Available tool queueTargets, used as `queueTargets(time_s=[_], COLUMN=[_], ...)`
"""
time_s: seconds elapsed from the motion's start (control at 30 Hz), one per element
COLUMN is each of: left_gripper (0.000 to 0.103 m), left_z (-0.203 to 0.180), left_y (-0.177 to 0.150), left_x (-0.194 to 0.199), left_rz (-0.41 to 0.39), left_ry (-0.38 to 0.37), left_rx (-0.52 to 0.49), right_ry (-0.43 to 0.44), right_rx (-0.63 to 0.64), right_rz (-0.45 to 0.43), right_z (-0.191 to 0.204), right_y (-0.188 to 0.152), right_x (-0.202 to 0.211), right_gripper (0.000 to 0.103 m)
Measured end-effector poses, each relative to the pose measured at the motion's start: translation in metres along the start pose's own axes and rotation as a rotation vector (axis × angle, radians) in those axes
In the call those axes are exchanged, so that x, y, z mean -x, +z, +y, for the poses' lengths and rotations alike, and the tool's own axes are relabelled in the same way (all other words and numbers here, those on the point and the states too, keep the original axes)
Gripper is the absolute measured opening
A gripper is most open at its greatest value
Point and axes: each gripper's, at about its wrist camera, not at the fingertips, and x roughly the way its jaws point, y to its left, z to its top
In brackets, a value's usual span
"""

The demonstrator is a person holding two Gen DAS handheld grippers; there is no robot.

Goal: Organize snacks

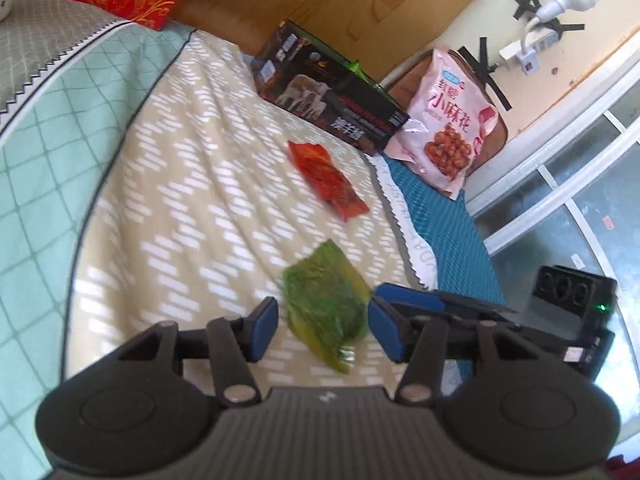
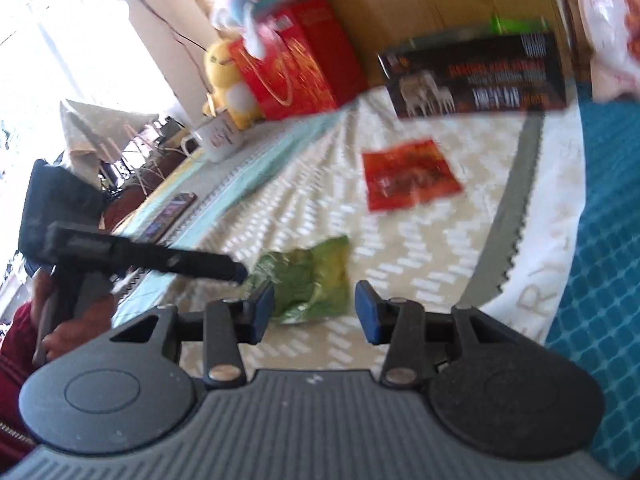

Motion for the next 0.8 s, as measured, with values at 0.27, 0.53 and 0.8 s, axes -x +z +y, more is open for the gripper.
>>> queueTargets(time_s=[0.27, 0.53, 0.8], left_gripper=[0.027, 0.004, 0.054], left_z=[0.002, -0.003, -0.002], left_y=[0.008, 0.023, 0.035], left_x=[-0.013, -0.014, -0.025], left_rz=[-0.019, -0.033, -0.031], left_ry=[0.008, -0.035, 0.041], left_rx=[0.035, 0.025, 0.021], right_ry=[0.113, 0.123, 0.236], right_rx=[-0.079, -0.099, -0.385], right_rz=[0.011, -0.042, -0.115], right_z=[0.009, 0.002, -0.05], right_y=[-0.011, -0.001, 0.0], right_x=[-0.014, -0.004, 0.002], right_gripper=[0.026, 0.02, 0.02])
